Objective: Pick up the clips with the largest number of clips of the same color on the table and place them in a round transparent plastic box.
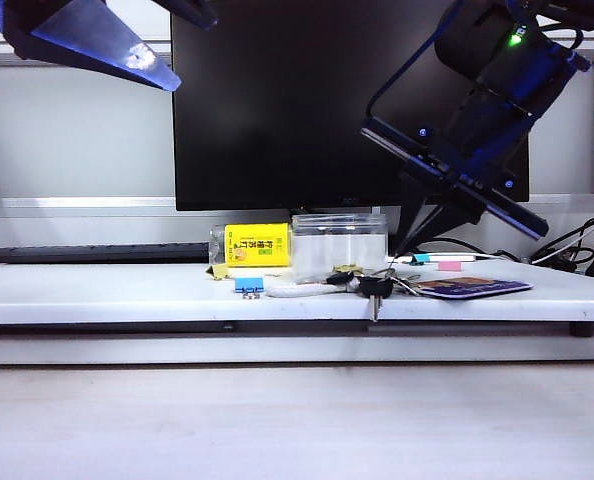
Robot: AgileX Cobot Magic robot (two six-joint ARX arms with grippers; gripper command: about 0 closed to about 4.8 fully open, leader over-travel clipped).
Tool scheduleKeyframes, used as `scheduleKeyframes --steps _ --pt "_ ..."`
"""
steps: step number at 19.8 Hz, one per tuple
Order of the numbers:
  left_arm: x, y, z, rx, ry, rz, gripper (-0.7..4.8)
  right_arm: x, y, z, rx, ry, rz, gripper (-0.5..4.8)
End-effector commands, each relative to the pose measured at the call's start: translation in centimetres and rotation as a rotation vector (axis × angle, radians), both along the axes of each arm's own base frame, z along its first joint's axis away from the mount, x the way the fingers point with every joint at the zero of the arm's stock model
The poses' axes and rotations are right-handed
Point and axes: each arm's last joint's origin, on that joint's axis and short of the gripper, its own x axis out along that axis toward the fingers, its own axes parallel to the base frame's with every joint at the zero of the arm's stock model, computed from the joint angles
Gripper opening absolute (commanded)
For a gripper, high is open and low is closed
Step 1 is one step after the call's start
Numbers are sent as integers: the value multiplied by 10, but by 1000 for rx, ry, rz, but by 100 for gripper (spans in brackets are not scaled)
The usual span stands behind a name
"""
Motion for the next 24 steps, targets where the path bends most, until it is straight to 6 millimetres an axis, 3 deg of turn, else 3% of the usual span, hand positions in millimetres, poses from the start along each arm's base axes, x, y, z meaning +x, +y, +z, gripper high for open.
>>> scheduleKeyframes --steps 1,7,10,14,20,24 --pt "0 -1 2 -10 -15 -5 305 3 -2 4 -3 -44 -12 -2" --pt "4 -1 6 -10 -83 58 305 10 -19 20 -21 -131 -26 -2" --pt "7 -3 6 -11 -105 78 305 13 -26 44 32 -204 -4 -2" --pt "18 -10 1 7 -127 112 305 14 -20 71 148 -297 91 -2" --pt "42 -20 -21 188 -201 273 305 16 -12 67 119 -347 172 -2" --pt "56 -16 -21 157 -222 335 305 24 -4 50 64 -353 240 -2"
